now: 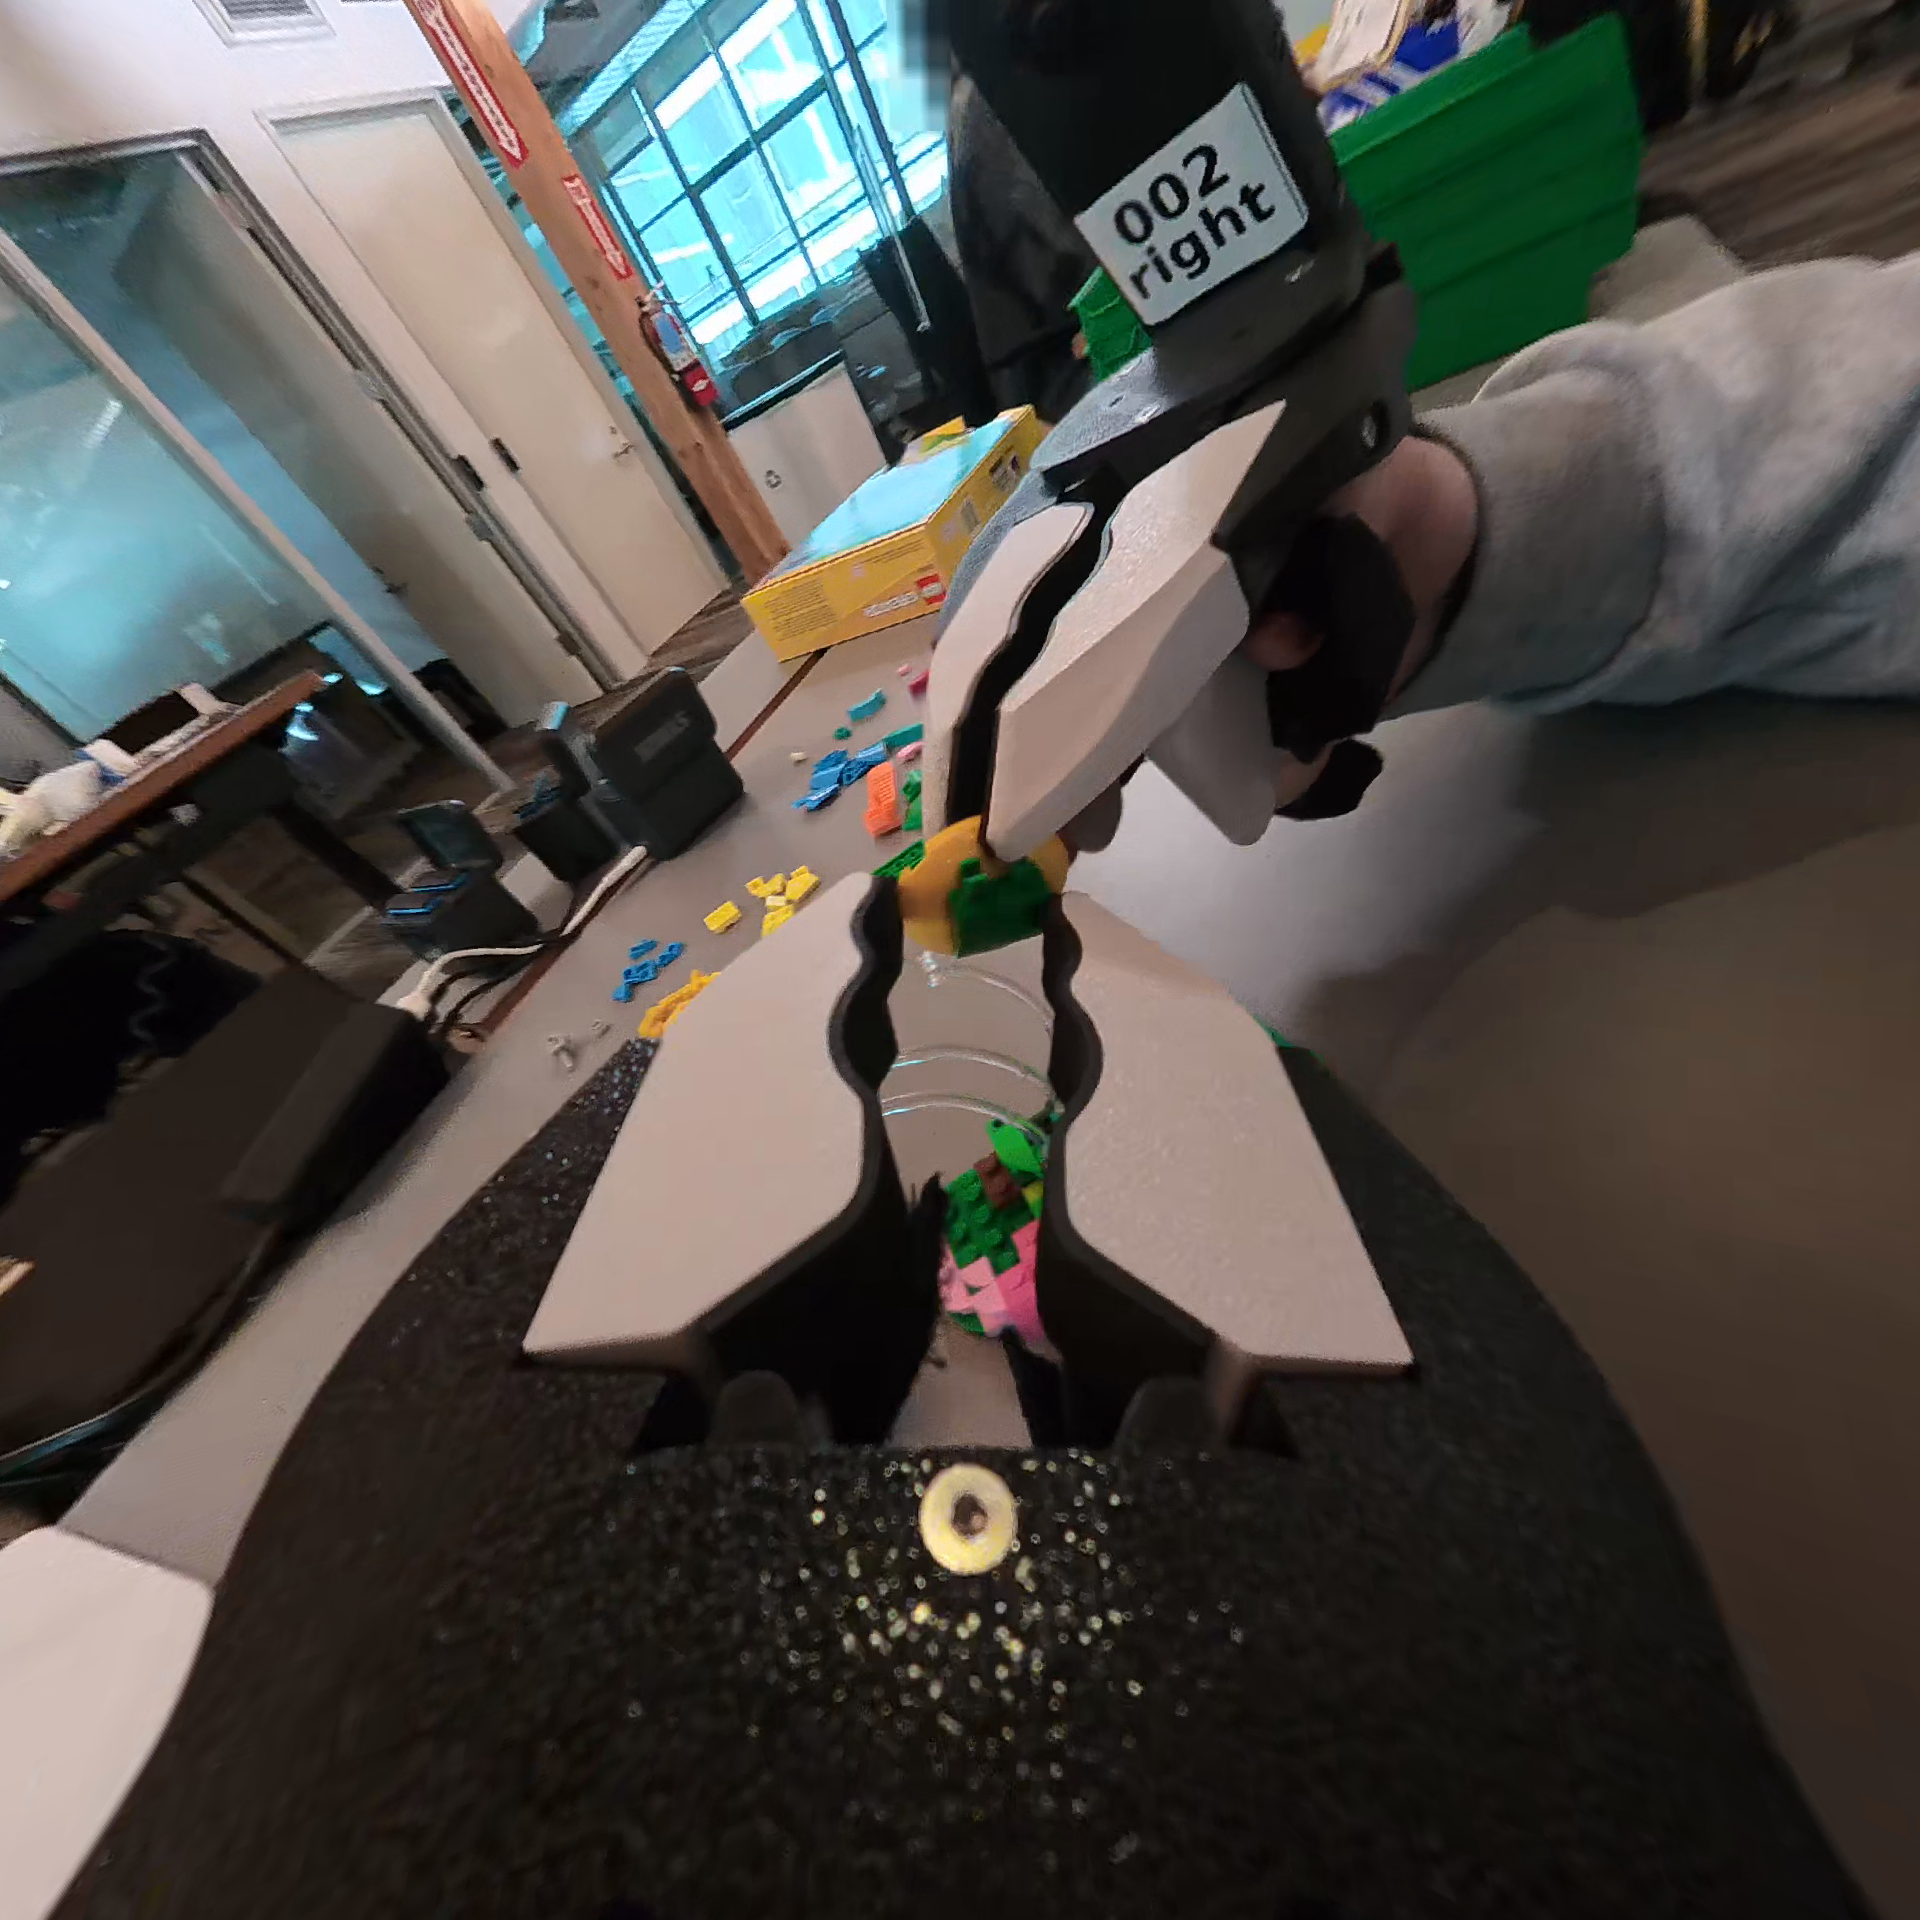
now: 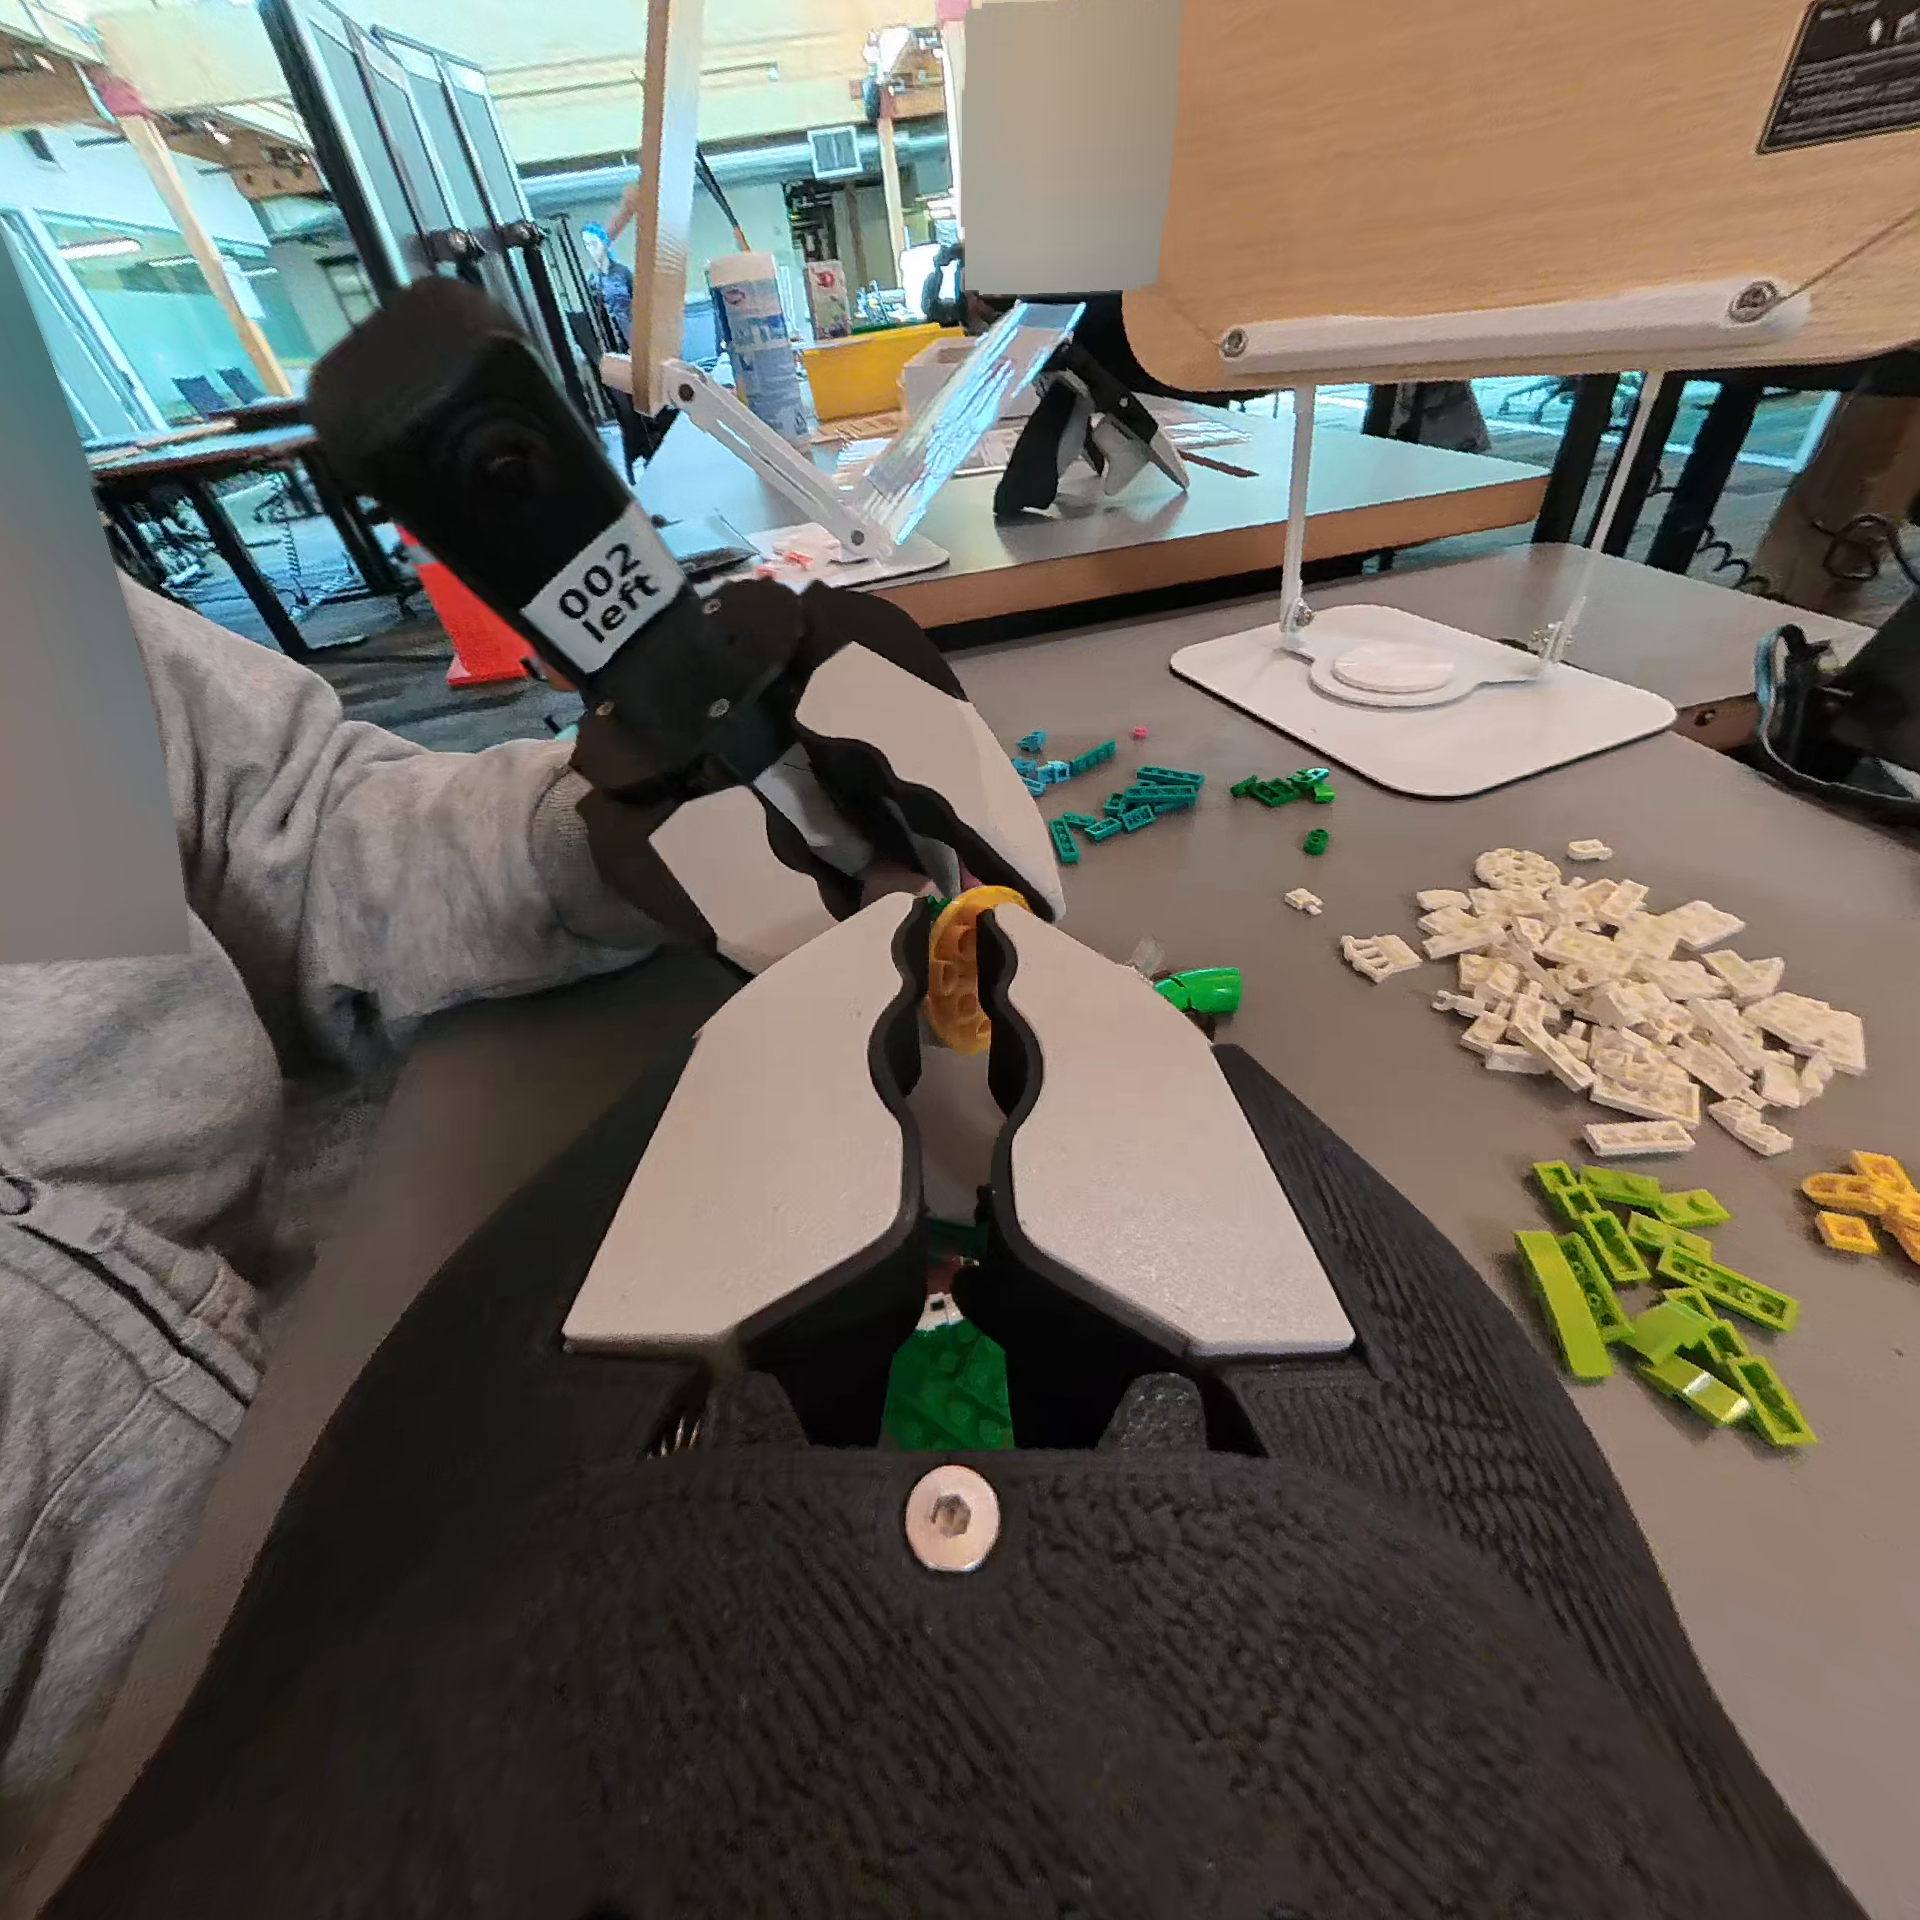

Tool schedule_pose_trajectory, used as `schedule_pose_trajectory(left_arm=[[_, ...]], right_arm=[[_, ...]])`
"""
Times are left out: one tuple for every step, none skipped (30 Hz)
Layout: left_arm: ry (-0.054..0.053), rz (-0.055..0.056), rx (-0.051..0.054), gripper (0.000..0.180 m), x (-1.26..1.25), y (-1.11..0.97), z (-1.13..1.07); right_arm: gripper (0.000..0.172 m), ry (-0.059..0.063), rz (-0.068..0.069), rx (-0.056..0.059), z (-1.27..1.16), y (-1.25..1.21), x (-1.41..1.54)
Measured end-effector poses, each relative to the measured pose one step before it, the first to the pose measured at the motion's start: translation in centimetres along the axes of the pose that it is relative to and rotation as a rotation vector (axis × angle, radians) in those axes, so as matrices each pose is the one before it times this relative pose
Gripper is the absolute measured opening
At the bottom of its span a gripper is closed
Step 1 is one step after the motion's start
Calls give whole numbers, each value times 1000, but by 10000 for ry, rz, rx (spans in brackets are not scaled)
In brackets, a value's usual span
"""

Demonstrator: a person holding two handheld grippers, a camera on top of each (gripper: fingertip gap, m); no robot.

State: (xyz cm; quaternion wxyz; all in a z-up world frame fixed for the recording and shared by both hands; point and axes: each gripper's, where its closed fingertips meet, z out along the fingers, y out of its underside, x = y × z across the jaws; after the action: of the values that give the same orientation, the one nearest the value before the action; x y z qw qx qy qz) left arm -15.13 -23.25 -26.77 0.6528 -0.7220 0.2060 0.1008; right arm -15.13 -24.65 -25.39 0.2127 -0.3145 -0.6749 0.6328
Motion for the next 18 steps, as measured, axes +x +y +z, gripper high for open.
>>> schedule_pose_trajectory(left_arm=[[123, -196, 58, 26, 47, -42, -31], [85, -157, -21, 26, -40, 106, -17], [143, -114, 55, 26, 38, 25, -61], [67, -155, 53, 26, -27, 34, -63], [51, -235, 150, 26, -132, -124, -130], [111, -353, 112, 26, -136, -125, -105], [198, -425, 94, 26, -27, -114, -88], [321, -572, 98, 26, 144, -99, -32], [517, -710, 169, 26, 395, -201, -5], [597, -802, 107, 26, 481, -132, 45], [530, -742, 124, 26, 428, -120, 50], [602, -695, -12, 26, 538, 88, 89], [487, -571, -47, 26, 413, 135, 112], [449, -498, -108, 26, 396, 245, 141], [378, -448, -68, 26, 322, 176, 137], [325, -423, -21, 26, 265, 108, 127], [366, -429, -14, 26, 310, 88, 101], [326, -432, 70, 26, 225, -24, 56]], right_arm=[[6, 17, -95, 66, -70, -123, -3], [2, 135, -168, 61, -128, -159, 135], [0, 182, -182, 64, -107, -157, 188], [0, 270, -125, 177, -212, -328, 360], [0, 250, -114, 71, -307, -192, 478], [0, 209, -64, 37, -353, -120, 494], [0, 7, -26, 89, -336, -155, 217], [0, -223, -59, 176, -287, -226, -200], [0, -293, -102, 109, -190, -127, -420], [1, -293, -94, -42, -55, 79, -495], [17, -348, -60, -194, 100, 285, -599], [32, -317, -34, -276, 201, 365, -548], [39, -241, -85, -213, 244, 313, -481], [41, -169, -248, -103, 218, 191, -464], [41, -81, -406, 8, 184, 27, -433], [41, -112, -506, 42, 132, -64, -518], [41, -91, -573, 21, 92, -81, -515], [41, -47, -595, -41, 52, -20, -448]])
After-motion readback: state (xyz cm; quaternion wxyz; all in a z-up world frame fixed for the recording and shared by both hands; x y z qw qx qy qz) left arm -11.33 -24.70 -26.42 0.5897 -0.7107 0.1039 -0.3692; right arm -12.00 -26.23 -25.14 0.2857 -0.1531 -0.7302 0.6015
